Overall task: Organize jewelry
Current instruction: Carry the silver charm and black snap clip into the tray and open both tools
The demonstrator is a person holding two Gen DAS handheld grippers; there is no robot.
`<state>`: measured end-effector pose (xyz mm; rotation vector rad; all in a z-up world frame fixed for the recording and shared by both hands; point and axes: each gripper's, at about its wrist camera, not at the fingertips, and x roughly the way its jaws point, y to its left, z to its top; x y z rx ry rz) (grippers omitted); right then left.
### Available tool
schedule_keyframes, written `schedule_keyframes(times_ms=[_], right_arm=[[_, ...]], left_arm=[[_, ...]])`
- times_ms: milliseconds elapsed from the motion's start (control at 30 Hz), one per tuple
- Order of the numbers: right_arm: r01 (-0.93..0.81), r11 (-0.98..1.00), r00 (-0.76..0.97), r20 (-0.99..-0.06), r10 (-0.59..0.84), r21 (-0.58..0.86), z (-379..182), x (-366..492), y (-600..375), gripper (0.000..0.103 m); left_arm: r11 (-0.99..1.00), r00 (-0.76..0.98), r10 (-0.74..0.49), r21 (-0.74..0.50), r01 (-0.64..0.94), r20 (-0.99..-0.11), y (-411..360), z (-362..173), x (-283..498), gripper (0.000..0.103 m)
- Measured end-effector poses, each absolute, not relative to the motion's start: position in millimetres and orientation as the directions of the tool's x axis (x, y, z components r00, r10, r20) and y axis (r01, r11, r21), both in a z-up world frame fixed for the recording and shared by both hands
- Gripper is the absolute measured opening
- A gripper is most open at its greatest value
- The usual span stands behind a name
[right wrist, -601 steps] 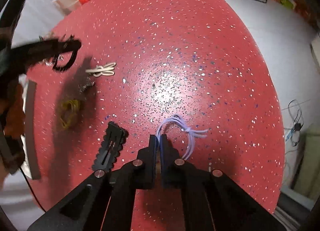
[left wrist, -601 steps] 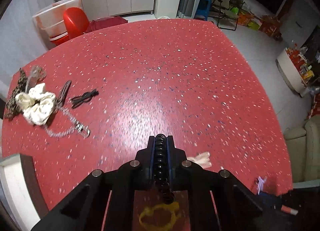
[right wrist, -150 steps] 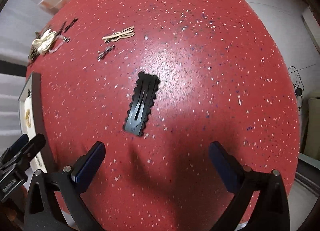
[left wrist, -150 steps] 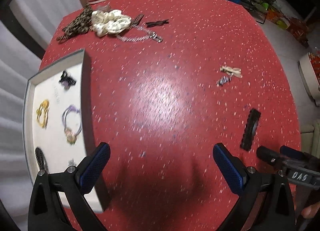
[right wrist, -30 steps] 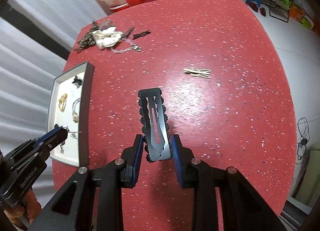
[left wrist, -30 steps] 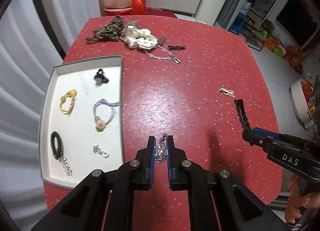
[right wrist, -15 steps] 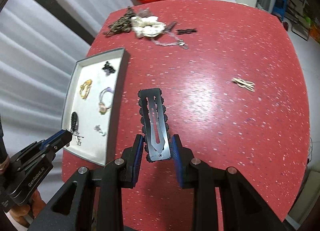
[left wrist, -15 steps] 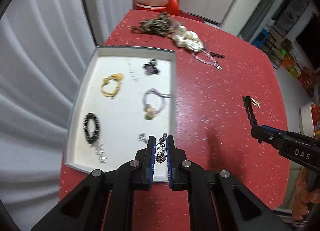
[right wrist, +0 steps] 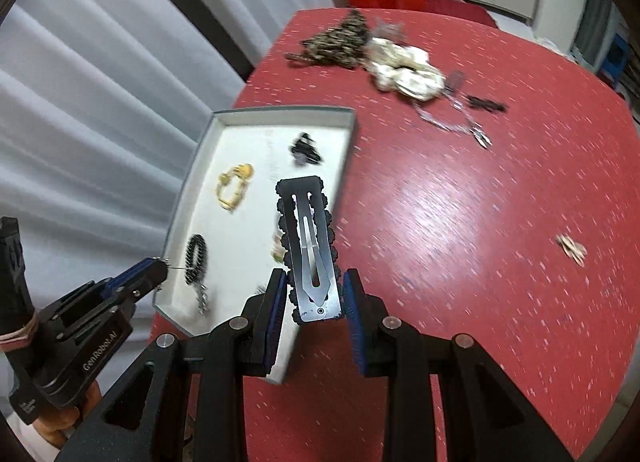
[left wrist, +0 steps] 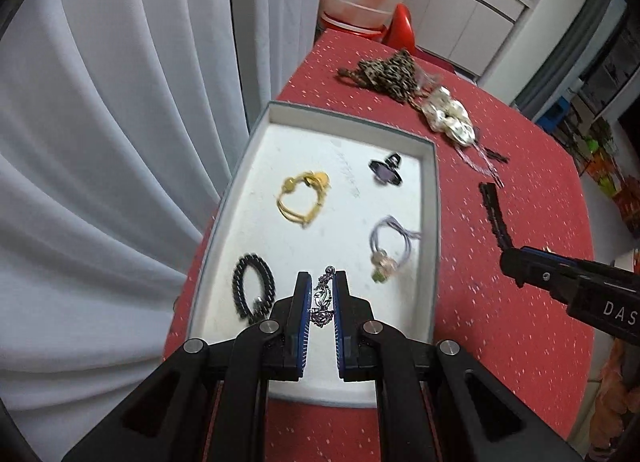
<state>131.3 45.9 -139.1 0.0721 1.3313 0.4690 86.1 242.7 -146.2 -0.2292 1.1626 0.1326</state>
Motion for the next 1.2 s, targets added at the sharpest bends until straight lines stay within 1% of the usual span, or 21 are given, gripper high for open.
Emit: schedule_keyframes(times_ms=[500, 833, 1200], right_arm=[[-0.356, 0.871, 0.110, -0.910, 0.400, 0.340, -155, 183, 102, 0.031], [-0.360, 0.873, 0.058, -0.926, 0.373, 0.329, -188, 202, 122, 0.031], [-0.352, 0.894, 0.015, -0.953, 0.303, 0.279, -227, 209, 129, 0.031]], left_arm=[[0.961, 0.391, -0.017, -0.123, -0.249, -0.920, 262, -174, 123, 0.012], [0.961, 0.347, 0.007, -0.090, -0.262, -0.938, 265, -211, 137, 0.012], [0.964, 0.304, 0.041, -0.042, -0.262, -0.952, 265, -238, 142, 0.012]])
